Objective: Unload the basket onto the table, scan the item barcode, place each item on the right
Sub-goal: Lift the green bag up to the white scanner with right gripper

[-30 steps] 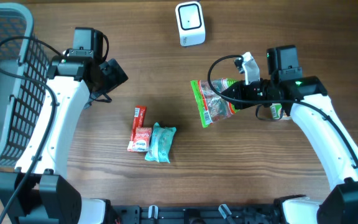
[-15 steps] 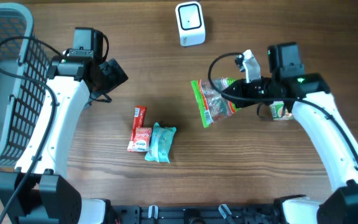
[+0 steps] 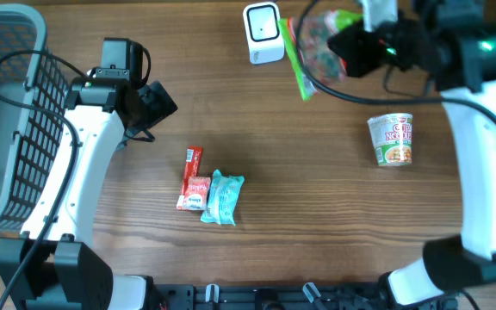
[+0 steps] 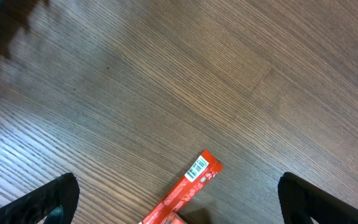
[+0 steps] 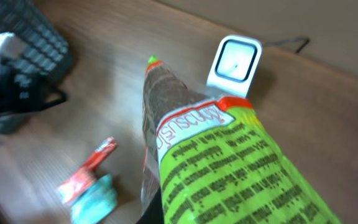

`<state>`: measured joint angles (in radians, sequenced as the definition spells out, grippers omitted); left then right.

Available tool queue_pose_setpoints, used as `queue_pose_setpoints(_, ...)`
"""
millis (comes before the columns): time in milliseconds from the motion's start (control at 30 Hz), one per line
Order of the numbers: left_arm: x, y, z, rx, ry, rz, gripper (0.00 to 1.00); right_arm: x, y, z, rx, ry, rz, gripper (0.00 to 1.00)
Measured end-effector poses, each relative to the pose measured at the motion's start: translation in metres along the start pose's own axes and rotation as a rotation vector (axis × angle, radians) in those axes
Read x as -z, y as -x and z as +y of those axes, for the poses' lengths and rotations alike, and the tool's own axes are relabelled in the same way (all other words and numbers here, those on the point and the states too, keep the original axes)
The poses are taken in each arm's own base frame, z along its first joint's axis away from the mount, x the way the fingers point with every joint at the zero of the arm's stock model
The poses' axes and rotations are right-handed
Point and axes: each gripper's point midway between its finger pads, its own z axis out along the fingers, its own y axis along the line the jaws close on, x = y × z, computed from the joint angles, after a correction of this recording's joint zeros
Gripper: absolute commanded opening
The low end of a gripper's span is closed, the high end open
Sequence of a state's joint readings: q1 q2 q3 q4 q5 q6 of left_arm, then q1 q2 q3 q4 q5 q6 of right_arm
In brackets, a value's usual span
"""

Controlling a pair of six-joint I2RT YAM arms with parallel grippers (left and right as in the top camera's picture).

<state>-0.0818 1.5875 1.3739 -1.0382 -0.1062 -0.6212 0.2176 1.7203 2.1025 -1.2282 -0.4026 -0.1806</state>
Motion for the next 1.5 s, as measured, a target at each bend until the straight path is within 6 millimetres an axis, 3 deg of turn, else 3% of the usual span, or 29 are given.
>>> queue_pose_setpoints(133,0.000,0.000,0.000,0.000,0.000,0.000,1.00,-0.077,0.019,-0.008,0.169,-0.106,0.012,0.04)
queue_pose_setpoints(200,0.000,0.000,0.000,0.000,0.000,0.001,1.00,-0.106,0.026,-0.007,0.244,-0.162,0.008,0.04)
queue_pose_setpoints(267,0.000,0.000,0.000,0.000,0.000,0.000,1.00,-0.134,0.046,-0.010,0.336,-0.247,-0.046,0.04)
queue_pose_setpoints(433,0.000,0.000,0.000,0.000,0.000,0.000,1.00,-0.199,0.076,-0.036,0.503,-0.561,-0.120,0.04)
queue_pose_setpoints(600,0.000,0.000,0.000,0.000,0.000,0.000,1.00,-0.243,0.082,-0.074,0.562,-0.881,-0.154,0.04)
queue_pose_setpoints(833,0.000,0.000,0.000,0.000,0.000,0.000,1.00,-0.254,0.075,-0.094,0.596,-1.027,-0.124,0.04)
queue_pose_setpoints(1033,0.000,0.000,0.000,0.000,0.001,0.000,1.00,-0.258,0.078,-0.094,0.639,-1.040,-0.131,0.04)
queue_pose_setpoints(1233,0.000,0.000,0.000,0.000,0.000,0.000,1.00,-0.292,0.062,-0.099,0.772,-1.045,-0.071,0.04)
queue_pose_setpoints(1500,0.000,0.000,0.000,0.000,0.000,0.000,1.00,-0.298,0.060,-0.089,0.806,-1.020,-0.061,0.04)
